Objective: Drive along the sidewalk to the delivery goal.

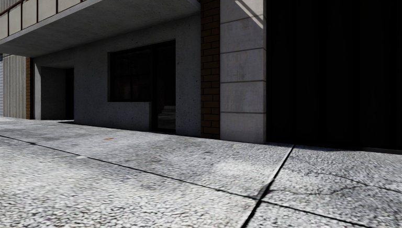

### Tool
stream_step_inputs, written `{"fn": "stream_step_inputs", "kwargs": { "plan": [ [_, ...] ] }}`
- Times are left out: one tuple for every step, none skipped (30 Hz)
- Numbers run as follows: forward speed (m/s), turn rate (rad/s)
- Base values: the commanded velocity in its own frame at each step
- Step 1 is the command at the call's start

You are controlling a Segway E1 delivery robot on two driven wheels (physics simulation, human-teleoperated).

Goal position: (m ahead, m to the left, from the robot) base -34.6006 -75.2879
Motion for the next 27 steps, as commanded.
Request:
{"fn": "stream_step_inputs", "kwargs": {
  "plan": [
    [0.00, 0.00],
    [0.00, 0.00],
    [0.00, 0.00],
    [0.00, 0.00],
    [0.00, 0.00],
    [0.00, 0.00],
    [0.00, 0.00],
    [0.00, 0.00],
    [0.00, 0.00],
    [0.00, 0.00],
    [0.00, 0.00],
    [0.00, 0.00],
    [0.00, 0.00],
    [0.00, 0.00],
    [0.00, 0.00],
    [0.00, 0.00],
    [0.00, 0.00],
    [0.00, 0.00],
    [0.00, 0.00],
    [0.00, 0.00],
    [0.00, 0.00],
    [0.00, 0.00],
    [0.00, 0.00],
    [0.00, 0.00],
    [0.00, 0.00],
    [0.00, 0.00],
    [0.00, 0.00]
  ]
}}
